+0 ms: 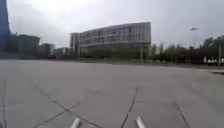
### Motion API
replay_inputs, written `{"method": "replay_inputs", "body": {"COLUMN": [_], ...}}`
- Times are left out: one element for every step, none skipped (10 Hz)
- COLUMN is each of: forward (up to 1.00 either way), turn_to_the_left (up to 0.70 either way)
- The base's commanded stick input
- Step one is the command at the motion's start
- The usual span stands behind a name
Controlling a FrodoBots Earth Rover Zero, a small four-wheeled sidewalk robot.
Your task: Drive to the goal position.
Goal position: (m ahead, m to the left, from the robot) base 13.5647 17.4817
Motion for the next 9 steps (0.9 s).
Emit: {"method": "replay_inputs", "body": {"forward": [0.0, 0.0, 0.0, 0.0, 0.0, 0.0, 0.0, 0.0, 0.01], "turn_to_the_left": [0.0, 0.0, 0.0, 0.0, 0.0, 0.0, 0.0, 0.0, 0.0]}}
